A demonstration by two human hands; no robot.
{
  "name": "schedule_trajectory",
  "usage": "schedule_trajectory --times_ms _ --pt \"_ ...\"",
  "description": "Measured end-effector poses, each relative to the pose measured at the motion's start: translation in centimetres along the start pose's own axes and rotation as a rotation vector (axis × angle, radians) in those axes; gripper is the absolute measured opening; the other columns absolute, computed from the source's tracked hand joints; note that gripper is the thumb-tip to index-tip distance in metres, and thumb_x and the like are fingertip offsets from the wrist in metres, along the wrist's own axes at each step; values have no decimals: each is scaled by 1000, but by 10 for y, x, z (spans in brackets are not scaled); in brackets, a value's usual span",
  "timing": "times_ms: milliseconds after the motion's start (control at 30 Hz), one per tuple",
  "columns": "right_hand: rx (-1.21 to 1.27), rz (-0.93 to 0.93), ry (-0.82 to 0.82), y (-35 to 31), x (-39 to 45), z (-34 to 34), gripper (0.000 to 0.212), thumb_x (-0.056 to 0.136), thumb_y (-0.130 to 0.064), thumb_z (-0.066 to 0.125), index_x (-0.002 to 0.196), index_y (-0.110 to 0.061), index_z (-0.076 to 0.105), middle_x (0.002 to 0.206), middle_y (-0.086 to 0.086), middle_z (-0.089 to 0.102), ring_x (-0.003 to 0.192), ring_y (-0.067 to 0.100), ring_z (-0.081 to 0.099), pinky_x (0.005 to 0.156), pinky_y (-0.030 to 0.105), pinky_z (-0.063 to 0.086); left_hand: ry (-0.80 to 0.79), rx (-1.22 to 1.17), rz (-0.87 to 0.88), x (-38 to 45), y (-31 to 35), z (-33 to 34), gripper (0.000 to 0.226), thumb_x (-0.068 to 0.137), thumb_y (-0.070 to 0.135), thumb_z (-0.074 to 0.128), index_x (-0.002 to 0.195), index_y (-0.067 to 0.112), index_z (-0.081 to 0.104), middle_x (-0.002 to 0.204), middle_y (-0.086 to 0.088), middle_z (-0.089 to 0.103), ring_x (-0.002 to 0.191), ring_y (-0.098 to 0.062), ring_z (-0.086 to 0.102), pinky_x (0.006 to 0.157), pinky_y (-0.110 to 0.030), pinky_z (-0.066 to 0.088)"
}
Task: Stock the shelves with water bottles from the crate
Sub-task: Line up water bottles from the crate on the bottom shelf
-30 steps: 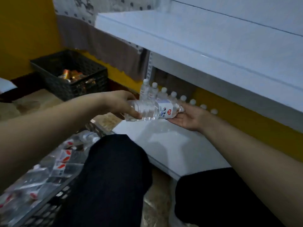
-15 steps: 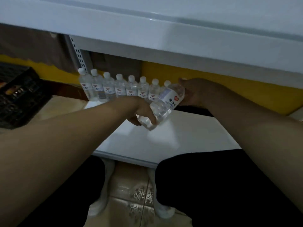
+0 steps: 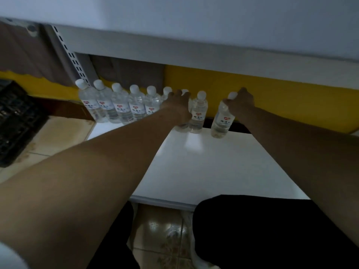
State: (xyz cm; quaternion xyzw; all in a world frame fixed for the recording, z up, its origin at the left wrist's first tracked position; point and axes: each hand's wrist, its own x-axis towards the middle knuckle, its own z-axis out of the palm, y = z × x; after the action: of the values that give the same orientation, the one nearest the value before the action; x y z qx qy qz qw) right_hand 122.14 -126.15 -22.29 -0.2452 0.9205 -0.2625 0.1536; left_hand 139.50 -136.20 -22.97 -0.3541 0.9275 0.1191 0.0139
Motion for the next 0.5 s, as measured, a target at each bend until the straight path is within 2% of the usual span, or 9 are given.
schedule_trajectory --times_ms 200,300,500 --pt "-96 -52 9 2 23 25 58 91 -35 66 132 -1 42 133 20 52 118 37 54 73 35 42 19 31 -12 10 -27 28 95 86 42 66 157 21 6 163 -6 8 148 -34 11 113 -52 30" --pt "-96 -31 -1 1 26 38 59 92 -35 66 134 -3 41 134 19 52 118 37 55 73 36 44 45 65 59 13 -26 32 100 84 47 68 157 23 4 164 -2 5 149 -33 12 113 -53 31" --pt "-61 22 11 7 32 36 63 92 -40 64 137 -2 39 138 19 49 121 38 52 76 37 44 -33 -132 84 19 -20 30 102 82 34 72 157 16 5 164 -8 6 148 -33 15 116 -50 26"
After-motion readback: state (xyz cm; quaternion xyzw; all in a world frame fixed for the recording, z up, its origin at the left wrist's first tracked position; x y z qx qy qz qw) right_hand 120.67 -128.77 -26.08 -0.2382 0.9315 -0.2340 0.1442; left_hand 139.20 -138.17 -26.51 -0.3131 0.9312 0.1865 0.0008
